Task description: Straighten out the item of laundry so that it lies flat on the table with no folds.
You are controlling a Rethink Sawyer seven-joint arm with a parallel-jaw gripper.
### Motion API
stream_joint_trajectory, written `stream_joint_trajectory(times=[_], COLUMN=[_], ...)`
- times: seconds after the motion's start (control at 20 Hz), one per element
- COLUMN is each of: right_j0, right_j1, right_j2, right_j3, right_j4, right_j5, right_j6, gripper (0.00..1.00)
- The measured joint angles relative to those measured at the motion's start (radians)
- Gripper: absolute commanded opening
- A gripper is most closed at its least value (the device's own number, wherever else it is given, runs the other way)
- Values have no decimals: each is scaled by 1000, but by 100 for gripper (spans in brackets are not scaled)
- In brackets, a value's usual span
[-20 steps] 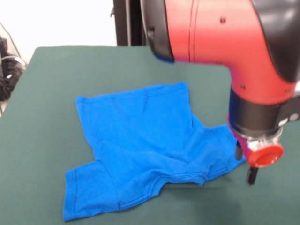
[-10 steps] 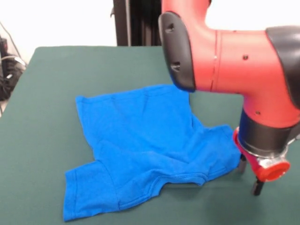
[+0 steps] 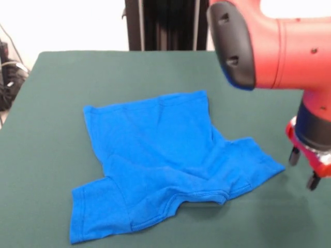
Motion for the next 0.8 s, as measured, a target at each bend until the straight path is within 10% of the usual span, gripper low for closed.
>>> stream_joint_trajectory(times=[0.8], right_j0=[-24], right_j1=[-74], right_j2=[-1], right_j3=[-54], right_j4=[-112], right_j5=[224], right_j6=[0], gripper=[100])
